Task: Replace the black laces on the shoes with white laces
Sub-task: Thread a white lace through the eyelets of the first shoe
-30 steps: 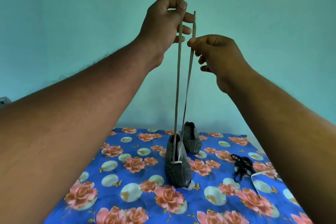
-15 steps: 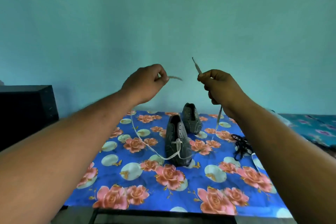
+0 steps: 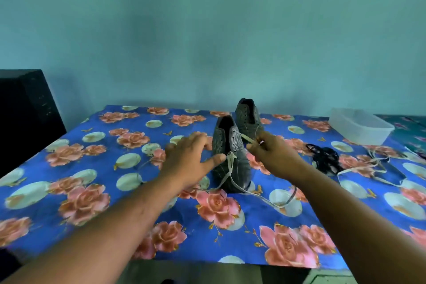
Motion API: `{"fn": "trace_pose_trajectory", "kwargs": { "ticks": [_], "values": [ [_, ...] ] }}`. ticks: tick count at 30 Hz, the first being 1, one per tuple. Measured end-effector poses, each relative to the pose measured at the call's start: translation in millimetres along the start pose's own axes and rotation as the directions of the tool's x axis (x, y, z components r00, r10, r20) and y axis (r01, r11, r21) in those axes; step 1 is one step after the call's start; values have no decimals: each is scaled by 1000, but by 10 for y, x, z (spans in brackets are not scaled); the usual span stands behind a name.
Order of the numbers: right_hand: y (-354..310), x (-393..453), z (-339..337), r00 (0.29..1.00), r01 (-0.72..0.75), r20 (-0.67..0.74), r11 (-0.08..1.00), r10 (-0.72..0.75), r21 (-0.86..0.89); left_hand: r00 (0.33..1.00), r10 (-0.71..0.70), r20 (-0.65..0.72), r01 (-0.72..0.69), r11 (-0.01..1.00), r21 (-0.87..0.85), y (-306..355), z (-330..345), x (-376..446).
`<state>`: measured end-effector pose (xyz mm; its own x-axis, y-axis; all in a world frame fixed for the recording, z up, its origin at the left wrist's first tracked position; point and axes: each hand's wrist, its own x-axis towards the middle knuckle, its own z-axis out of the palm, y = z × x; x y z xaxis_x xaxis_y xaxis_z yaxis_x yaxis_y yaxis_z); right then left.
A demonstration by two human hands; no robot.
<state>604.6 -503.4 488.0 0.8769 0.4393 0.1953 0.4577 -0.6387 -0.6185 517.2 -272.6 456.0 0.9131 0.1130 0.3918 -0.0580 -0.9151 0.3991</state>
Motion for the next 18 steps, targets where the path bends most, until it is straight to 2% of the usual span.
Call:
{"fn": "trace_pose_trajectory", "kwargs": {
  "ticks": [3,5,8,10,13,15,18],
  "values": [
    [68,-83,193,999,29,39,998,-31,51,996,39,75,-46,995,86,123,196,-136],
    [80,-165,249,996,53,62,994,-59,94,994,87,63,-94,990,107,128,290,-181],
    [138,-248,334,983,97,151,994,-103,48,992,122,-16,-122,993,-4,42,354,-156],
    [194,-276,391,978,152,143,988,-151,8,991,110,-71,-116,988,-100,-46,365,-121],
    [286,-262,417,959,264,99,964,-267,45,985,-5,-172,-30,979,-202,-201,400,3],
    [331,-227,375,947,308,79,950,-311,51,975,-114,-193,76,978,-195,-304,387,114],
    [412,-60,271,972,234,-11,968,-234,88,942,-268,-201,249,962,-112,-457,389,297]
  ]
}}
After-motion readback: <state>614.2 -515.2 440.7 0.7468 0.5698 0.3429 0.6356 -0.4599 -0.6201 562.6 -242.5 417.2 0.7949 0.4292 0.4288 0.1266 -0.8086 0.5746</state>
